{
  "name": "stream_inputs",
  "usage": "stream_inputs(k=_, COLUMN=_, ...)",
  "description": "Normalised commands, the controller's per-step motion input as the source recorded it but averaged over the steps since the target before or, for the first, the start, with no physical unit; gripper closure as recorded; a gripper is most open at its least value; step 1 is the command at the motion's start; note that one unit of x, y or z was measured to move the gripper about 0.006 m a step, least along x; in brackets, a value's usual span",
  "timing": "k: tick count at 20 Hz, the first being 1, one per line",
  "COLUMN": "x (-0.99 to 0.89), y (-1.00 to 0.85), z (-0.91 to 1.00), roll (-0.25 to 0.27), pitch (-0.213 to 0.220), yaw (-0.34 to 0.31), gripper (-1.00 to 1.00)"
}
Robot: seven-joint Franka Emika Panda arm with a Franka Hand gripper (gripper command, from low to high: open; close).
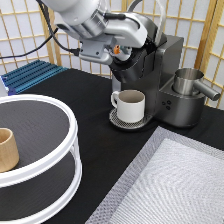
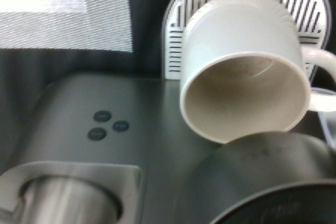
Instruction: Make coffee
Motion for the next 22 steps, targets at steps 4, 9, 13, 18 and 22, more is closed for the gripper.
stream_inputs(k=4, x=-0.42, y=0.19, z=0.05, roll=-0.088, pitch=0.0, yaw=-0.028, gripper=1.0)
stream_inputs(k=9, x=-0.2, y=0.24, z=0.17, roll=-0.083, pitch=0.0, yaw=-0.017, gripper=1.0)
stream_inputs(k=13, x=-0.04, y=0.33, z=0.47, roll=-0.085, pitch=0.0, yaw=-0.002, gripper=1.0)
stream_inputs(k=18, x=-0.14, y=0.22, z=0.37, roll=-0.064, pitch=0.0, yaw=0.0, gripper=1.0)
stream_inputs(k=22, x=-0.05, y=0.3, z=0.34, roll=-0.052, pitch=0.0, yaw=0.0, gripper=1.0)
